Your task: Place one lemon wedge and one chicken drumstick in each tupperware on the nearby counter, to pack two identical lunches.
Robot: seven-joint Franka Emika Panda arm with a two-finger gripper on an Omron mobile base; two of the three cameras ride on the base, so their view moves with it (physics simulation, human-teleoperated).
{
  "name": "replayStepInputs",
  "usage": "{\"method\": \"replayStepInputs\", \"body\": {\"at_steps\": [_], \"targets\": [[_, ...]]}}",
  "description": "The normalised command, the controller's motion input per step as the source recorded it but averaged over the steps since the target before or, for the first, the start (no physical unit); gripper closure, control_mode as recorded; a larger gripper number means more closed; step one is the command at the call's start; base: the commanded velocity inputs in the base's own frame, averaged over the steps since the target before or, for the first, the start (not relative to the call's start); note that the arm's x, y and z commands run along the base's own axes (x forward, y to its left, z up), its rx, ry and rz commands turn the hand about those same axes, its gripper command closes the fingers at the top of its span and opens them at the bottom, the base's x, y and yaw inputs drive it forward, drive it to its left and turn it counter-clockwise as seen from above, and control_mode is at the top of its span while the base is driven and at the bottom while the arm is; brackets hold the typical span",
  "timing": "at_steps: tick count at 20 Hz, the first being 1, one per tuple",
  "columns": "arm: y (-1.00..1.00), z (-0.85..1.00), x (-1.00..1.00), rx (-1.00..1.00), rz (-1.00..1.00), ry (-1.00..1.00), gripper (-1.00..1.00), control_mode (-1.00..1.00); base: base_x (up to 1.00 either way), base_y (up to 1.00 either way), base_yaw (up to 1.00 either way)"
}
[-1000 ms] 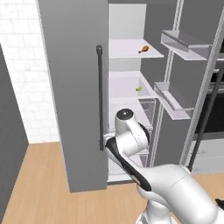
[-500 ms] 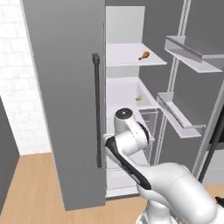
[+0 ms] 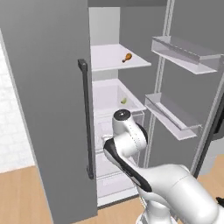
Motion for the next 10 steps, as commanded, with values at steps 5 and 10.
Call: {"method": "replayStepInputs", "body": {"at_steps": [5, 10], "targets": [[0.0, 0.0, 0.0, 0.0, 0.0, 0.0, -1.0, 1.0, 0.36, -0.11, -0.4], [0.0, 0.0, 0.0, 0.0, 0.0, 0.0, -1.0, 1.0, 0.67, 0.0, -0.25]]}}
